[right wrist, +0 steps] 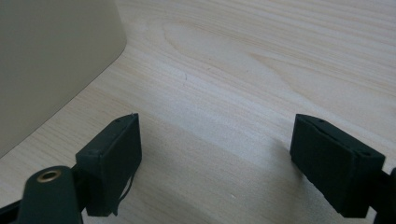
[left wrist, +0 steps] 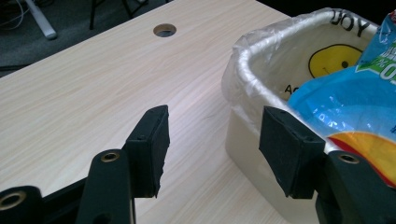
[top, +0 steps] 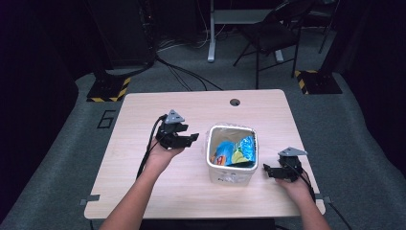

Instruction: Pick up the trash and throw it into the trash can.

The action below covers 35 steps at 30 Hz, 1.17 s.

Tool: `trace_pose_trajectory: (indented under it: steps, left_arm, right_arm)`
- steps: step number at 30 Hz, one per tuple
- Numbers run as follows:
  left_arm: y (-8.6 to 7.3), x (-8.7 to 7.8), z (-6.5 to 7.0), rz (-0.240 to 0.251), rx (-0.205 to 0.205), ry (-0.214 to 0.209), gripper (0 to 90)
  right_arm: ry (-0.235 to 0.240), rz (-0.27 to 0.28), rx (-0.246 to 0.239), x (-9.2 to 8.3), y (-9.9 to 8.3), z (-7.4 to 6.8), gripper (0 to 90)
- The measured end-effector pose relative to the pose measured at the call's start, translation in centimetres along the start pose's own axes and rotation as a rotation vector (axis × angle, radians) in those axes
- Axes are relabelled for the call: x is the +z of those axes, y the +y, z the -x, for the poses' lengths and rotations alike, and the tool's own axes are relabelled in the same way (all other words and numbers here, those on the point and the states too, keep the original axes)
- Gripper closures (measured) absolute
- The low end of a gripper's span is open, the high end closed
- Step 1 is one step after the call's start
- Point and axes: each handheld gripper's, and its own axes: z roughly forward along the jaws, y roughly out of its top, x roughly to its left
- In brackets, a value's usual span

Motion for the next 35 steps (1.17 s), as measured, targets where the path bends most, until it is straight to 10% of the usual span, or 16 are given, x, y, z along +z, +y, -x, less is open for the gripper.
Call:
trace_pose_trajectory:
  steps: [35]
  left_arm:
    - [-8.8,-1.1,-4.5,-0.076,-0.079,0.102,41.5]
  right_arm:
    - [-0.002,0.003,0.006,0.0,0.0,-0.1,15.9]
